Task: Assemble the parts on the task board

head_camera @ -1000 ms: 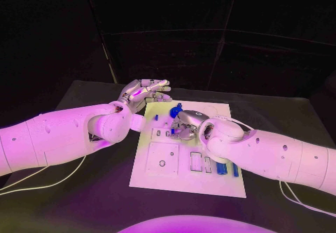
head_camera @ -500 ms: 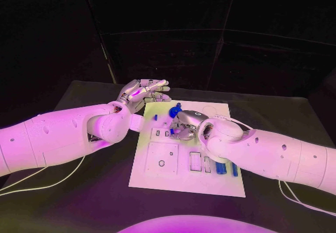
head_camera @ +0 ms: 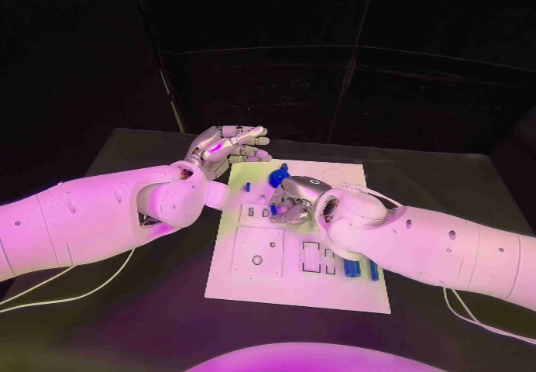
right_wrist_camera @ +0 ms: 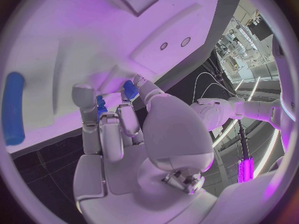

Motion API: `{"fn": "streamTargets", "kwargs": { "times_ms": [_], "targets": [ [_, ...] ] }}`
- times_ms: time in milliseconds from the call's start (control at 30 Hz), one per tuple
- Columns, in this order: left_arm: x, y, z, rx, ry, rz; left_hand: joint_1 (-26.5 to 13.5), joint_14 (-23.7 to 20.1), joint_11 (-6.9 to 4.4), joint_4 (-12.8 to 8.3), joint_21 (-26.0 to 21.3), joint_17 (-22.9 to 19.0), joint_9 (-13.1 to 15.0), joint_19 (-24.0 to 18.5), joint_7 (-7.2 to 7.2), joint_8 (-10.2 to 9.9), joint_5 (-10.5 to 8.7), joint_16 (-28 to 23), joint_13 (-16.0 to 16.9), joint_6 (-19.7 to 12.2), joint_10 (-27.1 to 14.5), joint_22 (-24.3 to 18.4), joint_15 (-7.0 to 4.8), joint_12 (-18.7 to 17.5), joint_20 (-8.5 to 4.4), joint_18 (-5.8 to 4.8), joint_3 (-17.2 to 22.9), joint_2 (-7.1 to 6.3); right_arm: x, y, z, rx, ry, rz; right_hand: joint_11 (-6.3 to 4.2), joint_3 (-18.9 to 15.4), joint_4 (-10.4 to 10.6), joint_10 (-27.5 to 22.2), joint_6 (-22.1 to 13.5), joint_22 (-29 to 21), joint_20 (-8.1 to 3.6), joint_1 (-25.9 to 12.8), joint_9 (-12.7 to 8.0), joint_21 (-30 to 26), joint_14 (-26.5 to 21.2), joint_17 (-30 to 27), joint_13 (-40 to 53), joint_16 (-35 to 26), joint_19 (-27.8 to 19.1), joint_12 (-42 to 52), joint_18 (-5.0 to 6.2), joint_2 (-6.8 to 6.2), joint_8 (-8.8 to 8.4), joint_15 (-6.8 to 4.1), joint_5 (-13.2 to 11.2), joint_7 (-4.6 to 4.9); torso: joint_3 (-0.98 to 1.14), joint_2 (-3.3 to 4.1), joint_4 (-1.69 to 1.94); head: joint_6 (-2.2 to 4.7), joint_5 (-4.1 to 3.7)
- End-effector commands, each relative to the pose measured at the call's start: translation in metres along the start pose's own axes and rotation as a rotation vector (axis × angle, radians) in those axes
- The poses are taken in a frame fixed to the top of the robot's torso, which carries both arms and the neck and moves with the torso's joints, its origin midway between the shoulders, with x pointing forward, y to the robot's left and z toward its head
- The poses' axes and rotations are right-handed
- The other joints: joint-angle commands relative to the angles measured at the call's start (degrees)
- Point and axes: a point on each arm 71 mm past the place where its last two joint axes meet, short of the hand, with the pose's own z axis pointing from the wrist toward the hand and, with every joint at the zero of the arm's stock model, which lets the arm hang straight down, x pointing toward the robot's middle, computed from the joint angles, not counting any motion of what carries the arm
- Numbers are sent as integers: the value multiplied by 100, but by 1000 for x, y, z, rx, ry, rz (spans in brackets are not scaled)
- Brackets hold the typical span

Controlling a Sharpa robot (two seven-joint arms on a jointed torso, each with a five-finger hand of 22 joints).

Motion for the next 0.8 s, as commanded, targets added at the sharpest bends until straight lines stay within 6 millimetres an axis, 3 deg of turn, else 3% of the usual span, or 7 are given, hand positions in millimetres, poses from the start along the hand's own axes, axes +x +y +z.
{"fn": "streamTargets", "kwargs": {
  "times_ms": [33, 300, 800],
  "targets": [
    [1, -1, 1, 8, 16, 0, -40, 34, 11, 36, -33, 8, -6, 42, -7, -28, 16, -3, -4, 44, 31, -9, -2, -37, -13, 29, 4, -14, 7, -6, -1, 40, 22, -6, 5, -80, 28, -97, -92, -23, 40, -51, -18, -48, 507, 1111, -70, -17, -25, -73, -4, -65, -39, 45, -8, 8, 1, 0, 3, -2, -7],
    [1, -1, 1, 8, 16, 0, -40, 34, 11, 36, -33, 8, -6, 42, -7, -28, 16, -3, -4, 44, 31, -9, -2, -37, -13, 29, 4, -14, 5, -7, -1, 39, -5, 3, 36, -235, 101, -219, -260, -72, 63, -82, -29, -79, 498, 1077, -198, -32, -48, -179, 2, -116, -85, 70, -20, 41, 0, 0, 1, 2, -18],
    [-1, -1, 1, 6, 13, 2, -40, 33, 11, 37, -46, 27, -6, 52, -6, -32, 16, -7, -5, 48, 38, -16, -2, -47, -14, 29, 4, -11, 1, -2, -7, -28, -75, 39, 55, -289, 120, -244, -345, -105, 79, -13, -29, -102, 493, 1058, -218, -41, -65, -191, 7, -96, -91, 87, 61, 63, 6, -2, 4, 31, -52]
  ]
}}
